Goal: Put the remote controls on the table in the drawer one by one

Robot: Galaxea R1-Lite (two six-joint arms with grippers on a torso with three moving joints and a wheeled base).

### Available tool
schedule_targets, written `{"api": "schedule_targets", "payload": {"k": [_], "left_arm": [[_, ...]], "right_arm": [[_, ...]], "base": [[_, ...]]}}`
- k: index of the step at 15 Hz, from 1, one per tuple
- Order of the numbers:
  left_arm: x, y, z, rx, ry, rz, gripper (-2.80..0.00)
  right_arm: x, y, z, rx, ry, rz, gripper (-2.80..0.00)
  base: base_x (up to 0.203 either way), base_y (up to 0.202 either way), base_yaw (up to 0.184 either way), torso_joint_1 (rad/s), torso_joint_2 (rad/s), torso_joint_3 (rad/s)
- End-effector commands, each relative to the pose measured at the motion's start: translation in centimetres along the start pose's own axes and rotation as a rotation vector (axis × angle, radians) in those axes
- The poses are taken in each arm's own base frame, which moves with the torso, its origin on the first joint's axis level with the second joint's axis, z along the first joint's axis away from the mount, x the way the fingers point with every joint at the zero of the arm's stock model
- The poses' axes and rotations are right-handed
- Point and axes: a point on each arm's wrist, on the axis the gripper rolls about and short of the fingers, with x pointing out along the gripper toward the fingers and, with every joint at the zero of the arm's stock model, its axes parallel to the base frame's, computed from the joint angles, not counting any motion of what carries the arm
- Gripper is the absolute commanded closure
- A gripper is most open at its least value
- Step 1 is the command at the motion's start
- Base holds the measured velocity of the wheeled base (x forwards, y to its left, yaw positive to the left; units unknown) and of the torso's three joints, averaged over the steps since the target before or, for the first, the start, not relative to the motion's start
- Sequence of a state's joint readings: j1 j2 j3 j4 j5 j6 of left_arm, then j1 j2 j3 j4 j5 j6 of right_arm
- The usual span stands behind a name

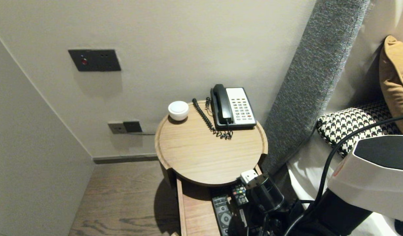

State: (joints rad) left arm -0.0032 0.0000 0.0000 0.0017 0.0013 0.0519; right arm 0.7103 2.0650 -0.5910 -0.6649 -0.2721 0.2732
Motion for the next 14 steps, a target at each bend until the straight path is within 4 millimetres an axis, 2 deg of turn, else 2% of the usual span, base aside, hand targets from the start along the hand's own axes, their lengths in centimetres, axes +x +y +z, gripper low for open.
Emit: {"api": "schedule_targets", "payload": {"k": [1,8,14], "left_arm": [[0.0,0.0,0.0,0.000,0.000,0.000,0.00],[0.0,0.0,0.0,0.000,0.000,0.000,0.00],[0.0,0.0,0.0,0.000,0.000,0.000,0.00]], "right_arm": [[0.1,0.6,0.1,-0.006,-0.008,0.013,0.00],[0.7,2.6,1.0,-0.021,-0.043,0.043,0.00],[0.5,2.2,0.7,-0.020,-0.033,0.029,0.00]], "base": [[0.000,0.000,0.000,0.000,0.00,0.000],[0.000,0.000,0.000,0.000,0.00,0.000],[0.000,0.000,0.000,0.000,0.00,0.000]]}}
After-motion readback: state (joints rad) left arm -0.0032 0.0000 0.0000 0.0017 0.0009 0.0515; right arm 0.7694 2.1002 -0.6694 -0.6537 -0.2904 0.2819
